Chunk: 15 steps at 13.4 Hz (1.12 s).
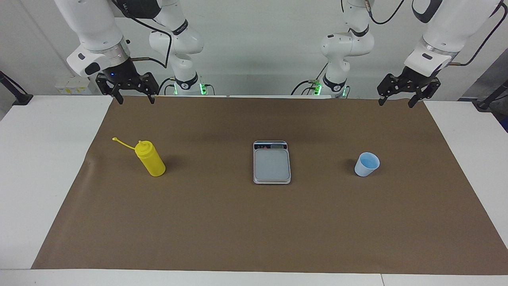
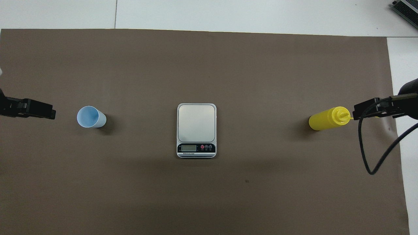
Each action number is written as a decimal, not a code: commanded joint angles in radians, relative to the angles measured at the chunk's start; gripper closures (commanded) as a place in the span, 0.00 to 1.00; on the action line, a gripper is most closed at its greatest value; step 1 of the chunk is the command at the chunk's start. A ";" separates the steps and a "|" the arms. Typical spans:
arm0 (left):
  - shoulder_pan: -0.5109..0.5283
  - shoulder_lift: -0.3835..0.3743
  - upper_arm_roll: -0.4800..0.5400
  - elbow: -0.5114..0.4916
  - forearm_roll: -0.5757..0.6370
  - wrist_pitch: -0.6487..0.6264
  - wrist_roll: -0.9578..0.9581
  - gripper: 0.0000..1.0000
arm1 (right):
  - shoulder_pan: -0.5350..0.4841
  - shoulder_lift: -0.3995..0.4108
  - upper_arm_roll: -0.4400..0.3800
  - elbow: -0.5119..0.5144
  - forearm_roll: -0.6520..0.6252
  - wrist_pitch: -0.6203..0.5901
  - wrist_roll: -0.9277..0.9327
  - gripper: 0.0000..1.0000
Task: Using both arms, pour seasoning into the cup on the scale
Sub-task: 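Move the left gripper toward the light-blue cup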
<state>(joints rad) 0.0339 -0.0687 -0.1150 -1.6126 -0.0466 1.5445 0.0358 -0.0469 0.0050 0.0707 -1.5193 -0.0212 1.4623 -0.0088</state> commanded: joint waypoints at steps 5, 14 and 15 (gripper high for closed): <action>-0.008 -0.031 0.000 -0.036 -0.015 0.028 -0.016 0.00 | -0.013 -0.025 0.004 -0.030 0.014 0.012 -0.023 0.00; 0.008 -0.031 0.001 -0.044 -0.019 0.068 -0.037 0.00 | -0.005 -0.025 0.003 -0.028 0.010 0.012 0.134 0.00; 0.018 -0.031 0.001 -0.050 -0.019 0.081 -0.037 0.00 | -0.005 -0.026 0.003 -0.028 0.010 0.013 0.160 0.00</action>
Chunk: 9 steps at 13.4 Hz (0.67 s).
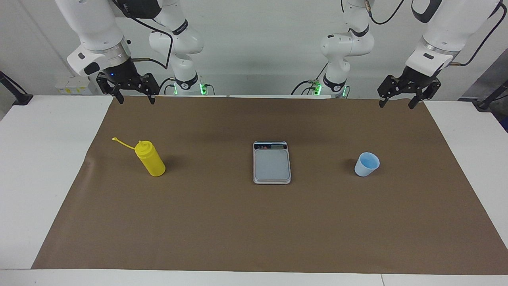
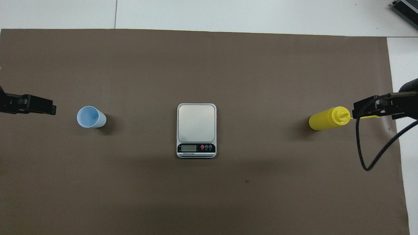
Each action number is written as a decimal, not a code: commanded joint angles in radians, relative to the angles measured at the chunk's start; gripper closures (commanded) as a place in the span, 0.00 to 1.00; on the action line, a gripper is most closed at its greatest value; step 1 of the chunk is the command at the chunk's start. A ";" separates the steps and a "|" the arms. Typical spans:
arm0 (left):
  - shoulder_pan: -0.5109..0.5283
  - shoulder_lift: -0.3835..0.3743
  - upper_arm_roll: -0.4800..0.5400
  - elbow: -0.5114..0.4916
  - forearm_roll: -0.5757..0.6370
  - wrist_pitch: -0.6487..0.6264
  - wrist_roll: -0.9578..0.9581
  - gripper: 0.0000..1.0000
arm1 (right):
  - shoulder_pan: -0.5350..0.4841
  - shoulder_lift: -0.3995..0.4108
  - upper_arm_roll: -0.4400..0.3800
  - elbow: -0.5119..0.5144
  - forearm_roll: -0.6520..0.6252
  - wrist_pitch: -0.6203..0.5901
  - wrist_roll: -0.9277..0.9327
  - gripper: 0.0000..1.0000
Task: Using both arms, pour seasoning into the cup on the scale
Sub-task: 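Move the left gripper toward the light-blue cup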
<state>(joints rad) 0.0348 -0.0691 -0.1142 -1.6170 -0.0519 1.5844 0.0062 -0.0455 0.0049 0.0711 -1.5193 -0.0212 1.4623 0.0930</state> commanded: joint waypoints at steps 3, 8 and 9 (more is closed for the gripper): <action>0.054 -0.063 0.001 -0.148 -0.014 0.146 -0.005 0.00 | -0.014 -0.046 0.001 -0.025 0.010 0.018 0.113 0.00; 0.080 -0.011 0.002 -0.196 -0.016 0.192 -0.009 0.00 | -0.020 -0.042 -0.004 -0.022 0.012 0.085 0.128 0.00; 0.086 -0.006 0.002 -0.219 -0.016 0.222 -0.009 0.00 | -0.020 -0.042 -0.004 -0.030 0.012 0.089 0.120 0.00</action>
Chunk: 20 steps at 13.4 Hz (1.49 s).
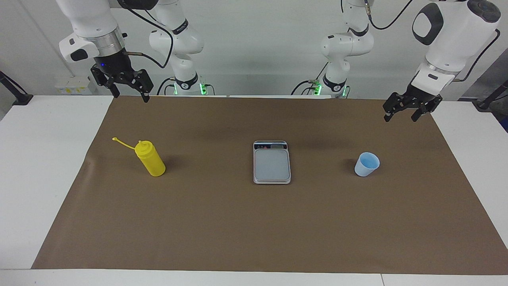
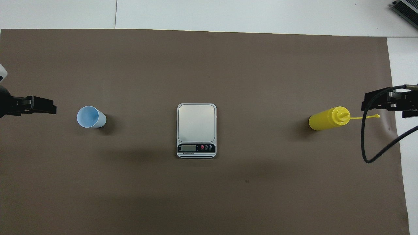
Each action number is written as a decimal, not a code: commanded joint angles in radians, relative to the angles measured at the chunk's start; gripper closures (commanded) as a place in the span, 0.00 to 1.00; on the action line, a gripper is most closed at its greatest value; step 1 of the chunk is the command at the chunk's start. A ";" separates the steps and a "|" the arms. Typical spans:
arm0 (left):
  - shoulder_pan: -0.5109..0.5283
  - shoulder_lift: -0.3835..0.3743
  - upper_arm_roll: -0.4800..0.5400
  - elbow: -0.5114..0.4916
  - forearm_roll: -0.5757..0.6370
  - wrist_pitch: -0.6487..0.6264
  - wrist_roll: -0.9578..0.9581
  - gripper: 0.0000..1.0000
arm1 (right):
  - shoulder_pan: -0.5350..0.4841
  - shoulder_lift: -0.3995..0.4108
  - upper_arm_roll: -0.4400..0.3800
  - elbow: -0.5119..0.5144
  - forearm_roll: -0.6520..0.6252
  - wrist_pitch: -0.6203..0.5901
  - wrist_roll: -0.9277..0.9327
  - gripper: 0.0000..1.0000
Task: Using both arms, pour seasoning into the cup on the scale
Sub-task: 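Move the left gripper toward the light-blue cup, then grasp the light-blue cup with the left gripper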
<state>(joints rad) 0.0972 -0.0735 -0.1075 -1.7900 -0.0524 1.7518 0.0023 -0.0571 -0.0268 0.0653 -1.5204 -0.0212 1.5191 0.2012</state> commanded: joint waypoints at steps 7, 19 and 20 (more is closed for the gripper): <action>0.059 0.078 -0.005 -0.222 -0.015 0.278 -0.056 0.00 | -0.010 -0.007 0.004 -0.050 0.014 0.039 0.009 0.00; 0.046 0.118 -0.006 -0.384 -0.084 0.486 -0.238 0.00 | -0.007 -0.021 0.004 -0.087 0.014 0.035 -0.049 0.00; 0.041 0.126 -0.006 -0.384 -0.084 0.489 -0.264 0.00 | -0.007 -0.021 0.004 -0.087 0.014 0.029 -0.049 0.00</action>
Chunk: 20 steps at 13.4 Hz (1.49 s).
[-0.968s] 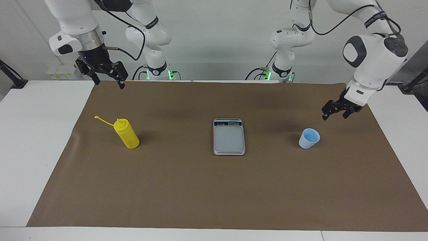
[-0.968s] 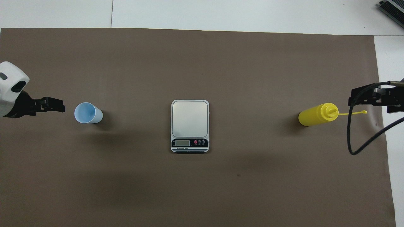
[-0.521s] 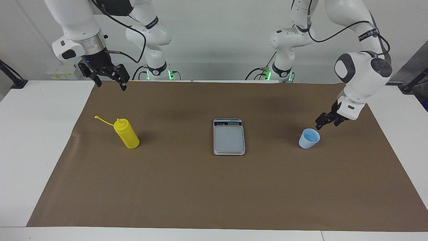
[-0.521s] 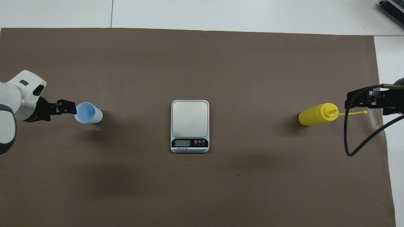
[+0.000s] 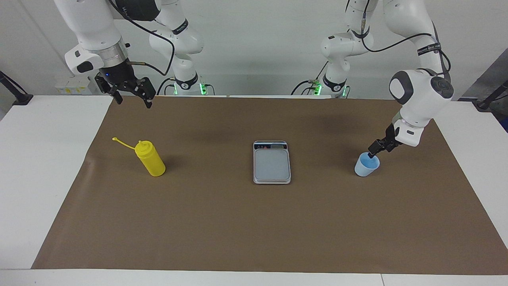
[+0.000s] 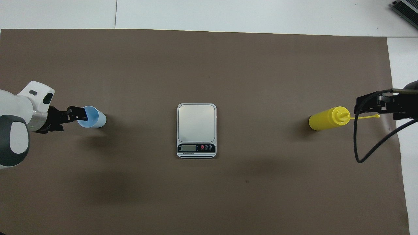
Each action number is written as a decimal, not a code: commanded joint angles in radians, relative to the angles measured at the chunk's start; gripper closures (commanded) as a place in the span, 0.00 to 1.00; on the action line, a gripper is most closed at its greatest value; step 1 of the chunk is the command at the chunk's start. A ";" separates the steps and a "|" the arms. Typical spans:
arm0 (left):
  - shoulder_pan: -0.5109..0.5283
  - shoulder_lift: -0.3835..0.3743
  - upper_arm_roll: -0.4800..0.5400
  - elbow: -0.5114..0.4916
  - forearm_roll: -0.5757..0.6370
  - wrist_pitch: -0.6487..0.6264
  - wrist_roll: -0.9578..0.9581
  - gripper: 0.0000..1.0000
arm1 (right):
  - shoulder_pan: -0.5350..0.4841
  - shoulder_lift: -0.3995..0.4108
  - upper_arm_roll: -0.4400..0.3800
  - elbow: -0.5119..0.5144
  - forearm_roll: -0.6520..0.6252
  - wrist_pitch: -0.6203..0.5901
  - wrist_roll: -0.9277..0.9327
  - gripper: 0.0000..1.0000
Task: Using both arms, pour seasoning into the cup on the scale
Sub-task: 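Grasp the light-blue cup with the left gripper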
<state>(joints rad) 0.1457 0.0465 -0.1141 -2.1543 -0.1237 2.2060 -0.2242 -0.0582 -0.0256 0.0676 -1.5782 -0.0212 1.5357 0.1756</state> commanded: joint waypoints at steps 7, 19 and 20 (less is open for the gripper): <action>-0.034 0.056 0.002 -0.033 -0.011 0.098 -0.061 0.00 | -0.005 -0.024 0.008 -0.028 0.014 0.011 -0.024 0.00; -0.031 0.088 0.002 0.078 -0.007 -0.014 -0.061 1.00 | -0.017 -0.024 0.003 -0.026 0.014 0.011 -0.022 0.00; -0.028 0.092 0.002 0.115 -0.005 -0.052 -0.060 1.00 | -0.017 -0.024 0.003 -0.026 0.014 0.011 -0.022 0.00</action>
<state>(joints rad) 0.1235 0.1123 -0.1201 -2.1315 -0.1240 2.2396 -0.2774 -0.0611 -0.0272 0.0657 -1.5789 -0.0212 1.5356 0.1750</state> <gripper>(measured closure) 0.969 0.000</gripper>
